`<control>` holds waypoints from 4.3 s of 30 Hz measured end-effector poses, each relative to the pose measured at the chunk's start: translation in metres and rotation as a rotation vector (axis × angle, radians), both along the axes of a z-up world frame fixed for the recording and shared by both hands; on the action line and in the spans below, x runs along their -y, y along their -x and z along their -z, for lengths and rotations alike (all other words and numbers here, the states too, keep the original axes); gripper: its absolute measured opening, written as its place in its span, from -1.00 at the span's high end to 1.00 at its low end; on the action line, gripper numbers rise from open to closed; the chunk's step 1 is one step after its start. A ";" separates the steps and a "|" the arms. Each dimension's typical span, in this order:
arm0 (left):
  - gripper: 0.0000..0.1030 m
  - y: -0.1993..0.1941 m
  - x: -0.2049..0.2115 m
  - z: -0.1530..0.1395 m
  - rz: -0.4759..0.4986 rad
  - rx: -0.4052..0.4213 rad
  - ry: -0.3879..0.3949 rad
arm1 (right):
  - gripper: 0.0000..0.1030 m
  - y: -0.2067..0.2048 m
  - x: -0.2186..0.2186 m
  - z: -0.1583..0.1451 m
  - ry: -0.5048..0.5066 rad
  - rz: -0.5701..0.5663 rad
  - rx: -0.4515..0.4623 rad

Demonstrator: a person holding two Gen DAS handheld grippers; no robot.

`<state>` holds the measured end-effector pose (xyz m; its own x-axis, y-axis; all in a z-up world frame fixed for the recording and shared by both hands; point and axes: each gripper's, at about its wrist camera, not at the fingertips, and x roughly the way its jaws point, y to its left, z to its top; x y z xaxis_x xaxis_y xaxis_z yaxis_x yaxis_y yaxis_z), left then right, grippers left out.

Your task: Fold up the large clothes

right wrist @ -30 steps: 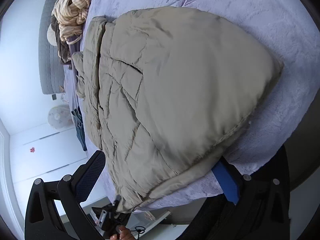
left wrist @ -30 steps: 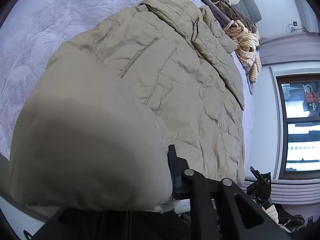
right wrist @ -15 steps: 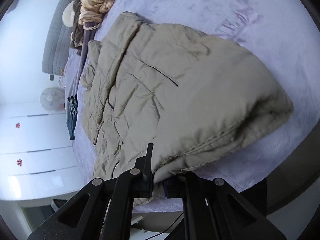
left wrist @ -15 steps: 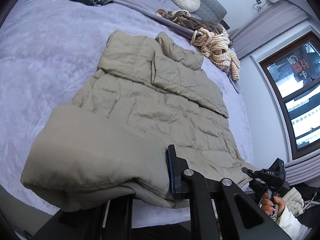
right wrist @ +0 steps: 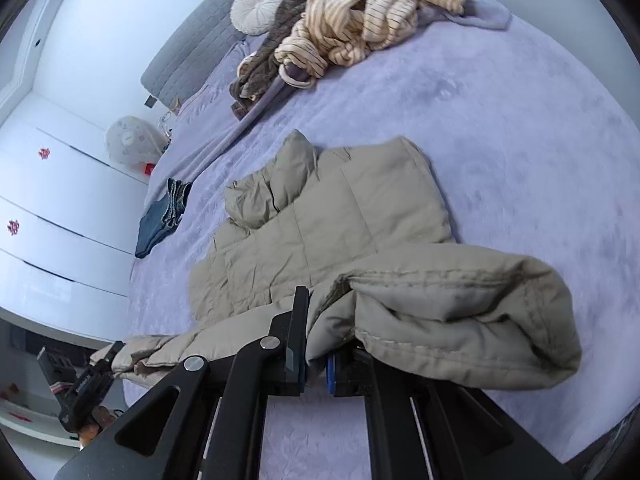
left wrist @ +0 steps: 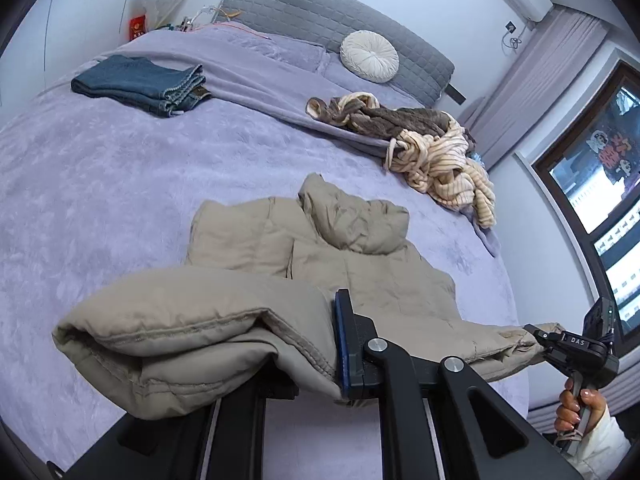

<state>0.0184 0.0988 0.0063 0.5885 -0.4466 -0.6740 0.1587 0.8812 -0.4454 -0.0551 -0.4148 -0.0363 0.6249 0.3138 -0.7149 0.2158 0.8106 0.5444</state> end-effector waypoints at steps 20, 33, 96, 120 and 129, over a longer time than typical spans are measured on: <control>0.71 -0.229 0.044 0.124 -0.001 -0.228 -0.143 | 0.86 -0.218 0.018 0.072 0.106 0.039 -0.142; 0.43 -0.251 0.060 0.150 0.001 -0.242 -0.242 | 0.64 -0.258 0.032 0.124 0.006 0.053 -0.242; -0.04 -0.201 0.031 0.137 -0.054 -0.261 -0.369 | -0.05 -0.183 0.033 0.091 0.156 0.009 -0.254; -0.87 -0.056 0.046 0.093 -0.018 -0.325 -0.357 | -0.42 -0.066 0.026 0.081 0.125 -0.006 -0.305; -0.87 -0.018 0.063 0.087 -0.038 -0.330 -0.372 | -0.58 -0.052 0.026 0.078 0.146 -0.067 -0.281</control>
<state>0.0364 0.0359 -0.0804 0.3284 -0.1226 -0.9366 0.0266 0.9923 -0.1206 -0.0032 -0.4405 -0.1147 0.3784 0.2292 -0.8968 0.2846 0.8931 0.3483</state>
